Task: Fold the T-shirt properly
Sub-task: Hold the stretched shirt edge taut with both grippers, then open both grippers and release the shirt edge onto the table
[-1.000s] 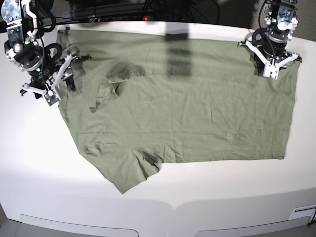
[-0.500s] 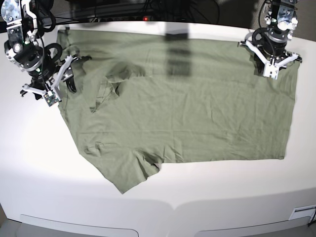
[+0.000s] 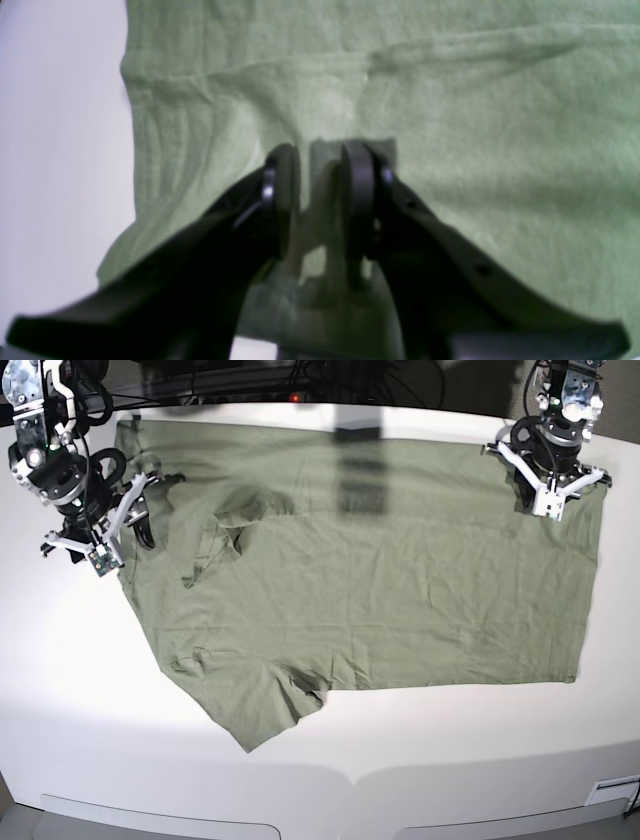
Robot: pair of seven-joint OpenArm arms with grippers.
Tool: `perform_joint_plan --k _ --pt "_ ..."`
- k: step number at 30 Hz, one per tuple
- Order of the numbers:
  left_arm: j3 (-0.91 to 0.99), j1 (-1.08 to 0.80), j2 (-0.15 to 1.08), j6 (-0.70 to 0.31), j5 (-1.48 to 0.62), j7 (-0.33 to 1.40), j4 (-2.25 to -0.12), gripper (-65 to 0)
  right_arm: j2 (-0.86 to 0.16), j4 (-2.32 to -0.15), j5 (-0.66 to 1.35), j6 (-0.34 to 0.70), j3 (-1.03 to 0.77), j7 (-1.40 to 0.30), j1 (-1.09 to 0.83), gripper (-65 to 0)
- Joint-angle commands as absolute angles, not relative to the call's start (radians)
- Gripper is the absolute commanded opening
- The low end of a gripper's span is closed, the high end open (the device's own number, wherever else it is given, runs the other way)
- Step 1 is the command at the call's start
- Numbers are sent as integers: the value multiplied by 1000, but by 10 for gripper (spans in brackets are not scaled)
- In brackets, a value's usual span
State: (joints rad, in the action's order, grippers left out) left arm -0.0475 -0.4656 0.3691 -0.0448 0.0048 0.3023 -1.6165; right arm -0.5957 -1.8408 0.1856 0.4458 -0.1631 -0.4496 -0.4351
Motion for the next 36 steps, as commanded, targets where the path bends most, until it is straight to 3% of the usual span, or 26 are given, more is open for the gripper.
perform_joint_plan --k 1,24,36 --pt "-46 -479 381 -46 11 338 -1618 -484 -612 -1859 187 440 -171 -427 -429 -359" --pt "-46 -479 380 -45 12 314 -1625 -484 -612 -1859 187 440 -171 -373 -429 -359" --pt "-46 -472 381 -38 108 369 -1841 -484 -609 -1859 188 440 -171 -393 -345 -359"
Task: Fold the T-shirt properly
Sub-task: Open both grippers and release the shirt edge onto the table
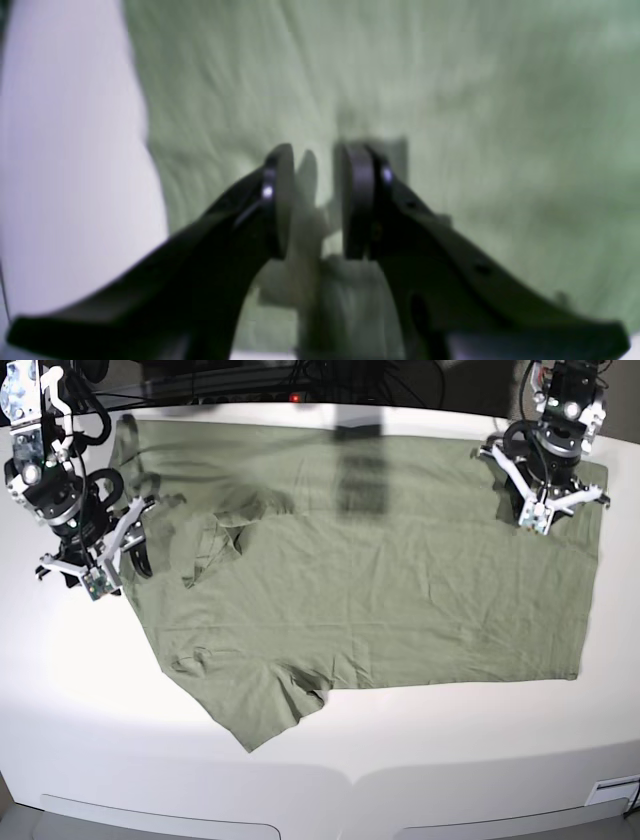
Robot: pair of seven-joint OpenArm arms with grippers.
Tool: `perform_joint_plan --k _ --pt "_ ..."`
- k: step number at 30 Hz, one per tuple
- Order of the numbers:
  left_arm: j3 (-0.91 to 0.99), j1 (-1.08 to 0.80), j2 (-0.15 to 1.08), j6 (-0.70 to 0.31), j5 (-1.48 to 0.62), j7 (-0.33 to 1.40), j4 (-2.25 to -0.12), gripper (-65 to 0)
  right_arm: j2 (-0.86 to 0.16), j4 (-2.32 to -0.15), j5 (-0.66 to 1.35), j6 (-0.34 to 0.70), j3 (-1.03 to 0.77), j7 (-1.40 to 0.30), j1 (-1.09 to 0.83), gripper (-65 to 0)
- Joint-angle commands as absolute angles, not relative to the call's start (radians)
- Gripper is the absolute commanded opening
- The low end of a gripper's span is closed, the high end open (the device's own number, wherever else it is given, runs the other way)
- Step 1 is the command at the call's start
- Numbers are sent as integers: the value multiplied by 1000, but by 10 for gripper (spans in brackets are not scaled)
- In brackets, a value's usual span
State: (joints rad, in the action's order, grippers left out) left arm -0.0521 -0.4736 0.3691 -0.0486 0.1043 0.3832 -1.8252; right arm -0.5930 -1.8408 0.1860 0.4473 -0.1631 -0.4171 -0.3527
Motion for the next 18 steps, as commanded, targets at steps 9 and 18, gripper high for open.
perform_joint_plan --k 9,18 --pt "-46 -374 381 -37 108 370 -1958 -484 -606 -1859 299 441 -171 -391 -246 -359" --pt "-46 -335 380 -38 107 291 -2037 -484 -533 -1859 324 442 -171 -390 -226 -359"
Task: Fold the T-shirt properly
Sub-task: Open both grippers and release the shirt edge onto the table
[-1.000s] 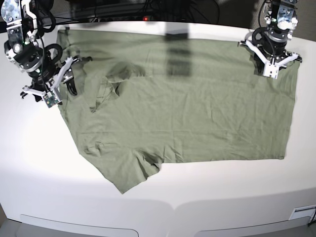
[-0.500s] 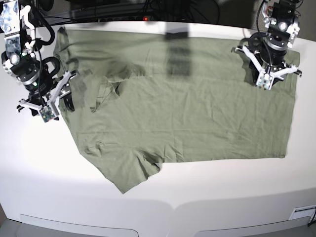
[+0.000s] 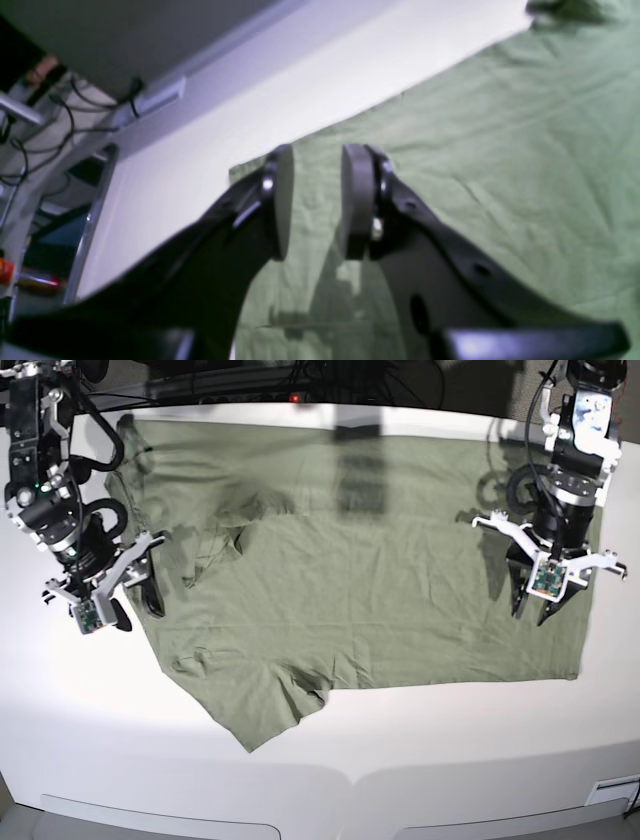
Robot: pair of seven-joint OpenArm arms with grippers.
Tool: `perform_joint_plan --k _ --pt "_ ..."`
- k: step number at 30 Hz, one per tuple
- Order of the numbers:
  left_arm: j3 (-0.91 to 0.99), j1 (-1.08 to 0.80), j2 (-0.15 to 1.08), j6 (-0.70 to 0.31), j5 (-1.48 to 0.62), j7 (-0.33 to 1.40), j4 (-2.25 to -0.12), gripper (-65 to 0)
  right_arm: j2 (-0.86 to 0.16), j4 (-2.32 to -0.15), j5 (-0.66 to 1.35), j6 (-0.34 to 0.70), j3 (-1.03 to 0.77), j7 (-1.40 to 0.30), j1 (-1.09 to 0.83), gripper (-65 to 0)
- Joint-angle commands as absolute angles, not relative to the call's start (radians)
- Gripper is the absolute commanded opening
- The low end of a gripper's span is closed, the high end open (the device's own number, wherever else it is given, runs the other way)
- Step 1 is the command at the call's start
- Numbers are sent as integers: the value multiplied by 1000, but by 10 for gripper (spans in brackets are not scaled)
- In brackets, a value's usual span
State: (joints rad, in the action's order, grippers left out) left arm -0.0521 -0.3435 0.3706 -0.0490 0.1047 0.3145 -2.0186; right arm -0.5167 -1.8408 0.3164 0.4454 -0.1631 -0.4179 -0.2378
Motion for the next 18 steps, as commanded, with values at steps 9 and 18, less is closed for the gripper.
perform_joint_plan --k 9,18 --pt "-46 -192 383 -38 83 340 -2037 -452 -373 -1857 284 443 -171 -561 -62 -359" --pt "-46 -28 383 -38 25 390 -2022 -452 -315 -1857 284 443 -171 -607 76 -359"
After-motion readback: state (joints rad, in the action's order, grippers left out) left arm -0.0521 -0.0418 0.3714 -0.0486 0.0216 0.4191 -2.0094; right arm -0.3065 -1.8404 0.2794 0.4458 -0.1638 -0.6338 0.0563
